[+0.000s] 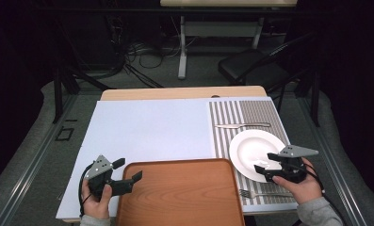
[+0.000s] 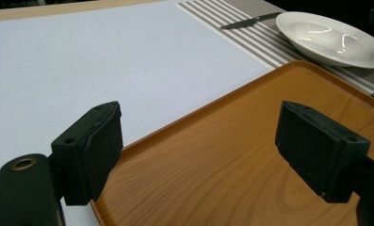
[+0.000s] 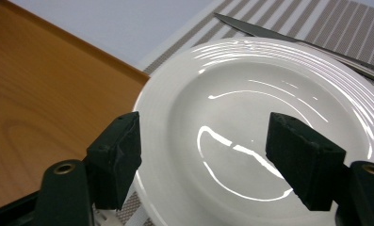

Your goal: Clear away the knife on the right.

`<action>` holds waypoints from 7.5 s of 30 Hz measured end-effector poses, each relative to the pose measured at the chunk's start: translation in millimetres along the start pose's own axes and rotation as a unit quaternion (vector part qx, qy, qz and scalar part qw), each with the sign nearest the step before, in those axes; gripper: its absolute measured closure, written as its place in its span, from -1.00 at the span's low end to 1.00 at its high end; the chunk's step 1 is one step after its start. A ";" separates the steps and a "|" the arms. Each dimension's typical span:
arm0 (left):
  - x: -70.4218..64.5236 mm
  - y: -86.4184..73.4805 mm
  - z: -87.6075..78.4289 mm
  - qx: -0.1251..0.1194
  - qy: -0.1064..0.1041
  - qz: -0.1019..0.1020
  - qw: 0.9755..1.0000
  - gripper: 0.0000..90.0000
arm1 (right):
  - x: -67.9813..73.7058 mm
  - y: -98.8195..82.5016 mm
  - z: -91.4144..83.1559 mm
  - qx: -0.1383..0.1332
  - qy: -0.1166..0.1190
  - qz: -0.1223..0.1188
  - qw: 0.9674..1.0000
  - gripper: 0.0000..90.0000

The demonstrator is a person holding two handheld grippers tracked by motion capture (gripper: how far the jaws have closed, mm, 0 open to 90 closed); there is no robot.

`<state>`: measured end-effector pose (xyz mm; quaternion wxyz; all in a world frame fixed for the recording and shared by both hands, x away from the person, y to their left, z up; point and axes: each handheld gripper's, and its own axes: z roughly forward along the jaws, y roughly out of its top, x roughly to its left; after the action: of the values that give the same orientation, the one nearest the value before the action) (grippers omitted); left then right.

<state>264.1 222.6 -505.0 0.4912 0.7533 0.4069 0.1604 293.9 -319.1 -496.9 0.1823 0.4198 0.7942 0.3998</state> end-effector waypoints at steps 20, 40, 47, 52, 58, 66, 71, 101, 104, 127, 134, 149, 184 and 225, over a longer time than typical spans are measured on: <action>-0.6 -12.7 4.2 0.004 0.005 0.022 1.000 -0.64 | -53.5 65.2 38.3 0.079 -0.040 0.036 0.995 -0.46; -1.9 -14.3 4.8 0.006 0.000 0.025 1.000 -0.64 | -78.8 113.5 80.2 0.129 -0.079 0.035 0.988 -0.48; -2.0 -14.6 6.0 0.010 -0.003 0.025 1.000 -0.64 | -88.8 123.7 93.4 0.133 -0.086 0.046 0.986 -0.48; -1.5 -15.0 6.4 0.011 -0.003 0.024 1.000 -0.64 | -92.8 126.3 103.6 0.135 -0.089 0.046 0.986 -0.50; -0.9 -15.4 7.2 0.012 -0.005 0.024 1.000 -0.64 | -98.8 128.4 115.6 0.137 -0.091 0.045 0.985 -0.51; 0.2 -16.3 8.8 0.016 -0.010 0.024 1.000 -0.64 | -106.3 127.4 129.9 0.139 -0.101 0.052 0.984 -0.56; 0.2 -16.2 8.9 0.016 -0.011 0.025 1.000 -0.64 | -107.8 123.9 138.5 0.154 -0.100 0.039 0.982 -0.58; 1.5 -17.1 9.6 0.016 -0.013 0.021 1.000 -0.64 | -101.0 139.1 137.4 0.218 -0.063 -0.307 0.924 -0.25; 1.5 -17.3 10.1 0.016 -0.014 0.019 1.000 -0.64 | -97.2 139.2 138.2 0.236 -0.063 -0.364 0.899 -0.23; 2.1 -17.9 10.2 0.018 -0.012 0.020 1.000 -0.64 | -90.3 129.8 155.6 0.264 -0.033 -0.477 0.838 -0.10; 2.6 -18.6 10.7 0.020 -0.013 0.017 1.000 -0.64 | -93.9 127.8 160.0 0.266 -0.028 -0.485 0.832 -0.01; 4.2 -19.8 10.1 0.022 -0.010 0.014 1.000 -0.64 | -102.2 118.3 174.2 0.265 0.002 -0.486 0.833 0.24; 4.2 -20.4 9.5 0.021 -0.011 0.011 1.000 -0.64 | -100.8 109.1 188.5 0.272 0.032 -0.494 0.825 0.55; 3.8 -20.7 9.2 0.023 -0.012 0.009 1.000 -0.64 | -98.3 104.8 185.8 0.270 0.033 -0.508 0.817 0.77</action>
<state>262.9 223.8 -527.9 0.4770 0.7699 0.3976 0.1468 521.8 -275.0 -533.0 0.2123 -0.0245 0.9763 0.0335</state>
